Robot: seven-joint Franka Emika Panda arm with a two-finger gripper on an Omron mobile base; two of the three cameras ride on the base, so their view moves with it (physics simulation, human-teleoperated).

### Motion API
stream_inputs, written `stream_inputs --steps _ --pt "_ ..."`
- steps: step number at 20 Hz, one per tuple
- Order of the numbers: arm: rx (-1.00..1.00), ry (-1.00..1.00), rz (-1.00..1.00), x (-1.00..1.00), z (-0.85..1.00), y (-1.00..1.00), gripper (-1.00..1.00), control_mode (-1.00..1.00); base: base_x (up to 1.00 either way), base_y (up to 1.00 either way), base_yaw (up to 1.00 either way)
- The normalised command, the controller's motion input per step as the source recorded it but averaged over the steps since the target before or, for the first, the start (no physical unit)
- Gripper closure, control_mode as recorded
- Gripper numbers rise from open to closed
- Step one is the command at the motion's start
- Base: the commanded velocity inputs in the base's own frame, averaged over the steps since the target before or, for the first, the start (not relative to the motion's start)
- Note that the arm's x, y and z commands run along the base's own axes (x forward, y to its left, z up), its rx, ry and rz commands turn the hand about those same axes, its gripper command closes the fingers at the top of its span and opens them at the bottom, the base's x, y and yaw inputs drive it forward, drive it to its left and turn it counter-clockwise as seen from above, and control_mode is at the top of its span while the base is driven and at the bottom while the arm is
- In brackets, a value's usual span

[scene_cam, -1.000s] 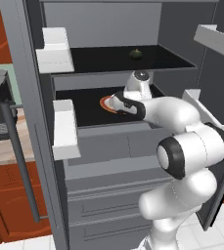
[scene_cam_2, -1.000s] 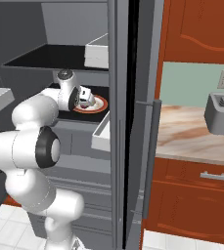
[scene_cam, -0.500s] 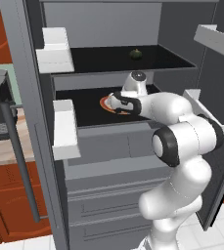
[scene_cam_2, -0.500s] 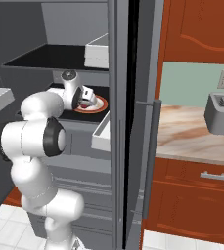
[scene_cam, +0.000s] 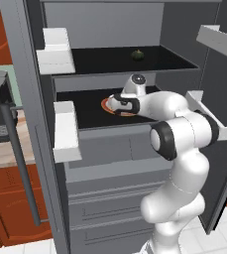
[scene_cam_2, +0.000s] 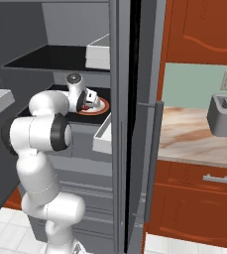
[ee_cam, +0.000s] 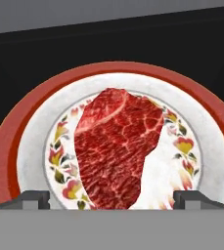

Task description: Transport the steak from the fridge to the microwave and turn on the microwave.

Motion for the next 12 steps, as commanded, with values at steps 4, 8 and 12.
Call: stream_inputs --steps 4,8,12 --pt "0.00 0.00 -0.01 0.22 -0.19 0.00 -1.00 -1.00 0.00 0.00 0.00" --pt "0.00 0.00 0.00 0.22 -0.20 0.00 -1.00 -1.00 0.00 0.00 0.00" --pt "0.00 0.00 0.00 0.27 -0.11 0.00 -1.00 -1.00 0.00 0.00 0.00"
